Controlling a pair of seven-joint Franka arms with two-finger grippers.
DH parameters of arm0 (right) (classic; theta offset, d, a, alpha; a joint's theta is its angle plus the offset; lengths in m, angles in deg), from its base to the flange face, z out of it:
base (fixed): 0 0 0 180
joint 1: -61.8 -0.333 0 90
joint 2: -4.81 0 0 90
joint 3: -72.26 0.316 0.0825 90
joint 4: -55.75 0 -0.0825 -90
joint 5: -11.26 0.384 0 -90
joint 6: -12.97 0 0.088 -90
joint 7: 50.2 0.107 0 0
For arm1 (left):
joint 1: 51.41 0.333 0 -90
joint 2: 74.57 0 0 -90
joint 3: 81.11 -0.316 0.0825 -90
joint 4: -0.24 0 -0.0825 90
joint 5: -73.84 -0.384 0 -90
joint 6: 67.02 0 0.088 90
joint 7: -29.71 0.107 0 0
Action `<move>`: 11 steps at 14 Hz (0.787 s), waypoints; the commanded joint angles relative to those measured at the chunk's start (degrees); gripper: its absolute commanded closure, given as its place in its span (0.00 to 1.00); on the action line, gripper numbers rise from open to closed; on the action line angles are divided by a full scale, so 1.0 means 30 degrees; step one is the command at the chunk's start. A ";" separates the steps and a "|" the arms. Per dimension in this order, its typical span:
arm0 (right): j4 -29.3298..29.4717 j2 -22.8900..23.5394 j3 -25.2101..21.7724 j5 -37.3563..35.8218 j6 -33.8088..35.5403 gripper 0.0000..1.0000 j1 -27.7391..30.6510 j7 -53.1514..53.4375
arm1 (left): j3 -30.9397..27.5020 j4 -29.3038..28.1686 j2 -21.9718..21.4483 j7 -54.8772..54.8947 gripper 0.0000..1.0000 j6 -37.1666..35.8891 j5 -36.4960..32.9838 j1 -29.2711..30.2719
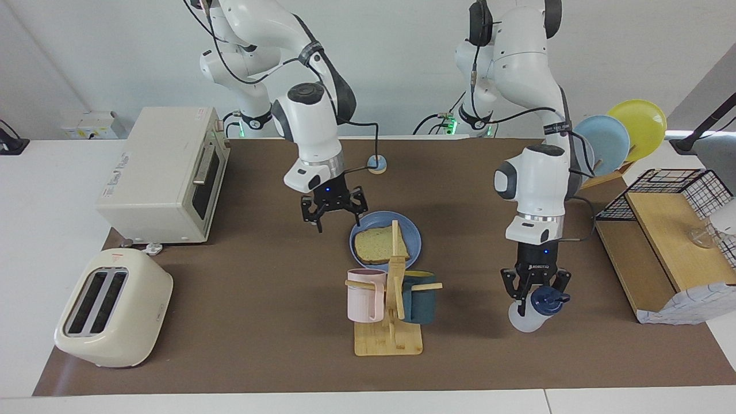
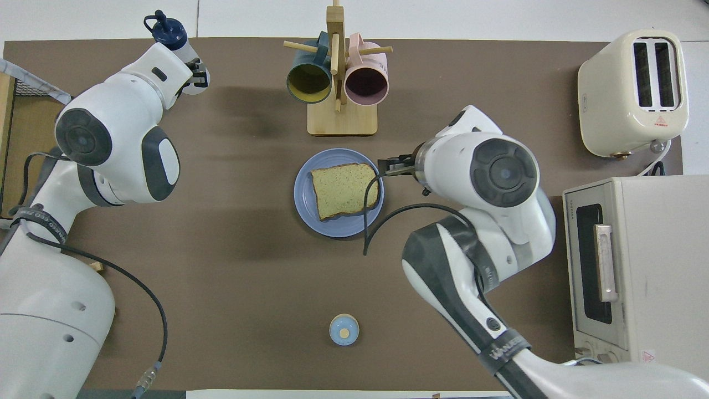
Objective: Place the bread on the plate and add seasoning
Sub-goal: 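Lift the shaker bottle with the left gripper while the right gripper withdraws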
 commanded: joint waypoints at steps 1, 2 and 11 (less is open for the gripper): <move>0.2248 -0.0135 0.0180 0.0032 0.3860 0.00 0.2238 -0.3271 | 0.0103 -0.0416 -0.2108 0.3089 1.00 -0.3684 -0.0379 0.0062; 0.2807 -0.0193 0.0180 0.0032 0.4918 0.00 0.2740 -0.3454 | 0.0103 -0.0446 -0.2753 0.4407 1.00 -0.5179 -0.0379 0.0062; 0.4867 -0.3147 0.0005 0.0090 1.3976 0.00 0.5998 -0.5007 | 0.0221 -0.0651 -0.6710 1.2055 1.00 -1.4295 -0.0350 -0.0290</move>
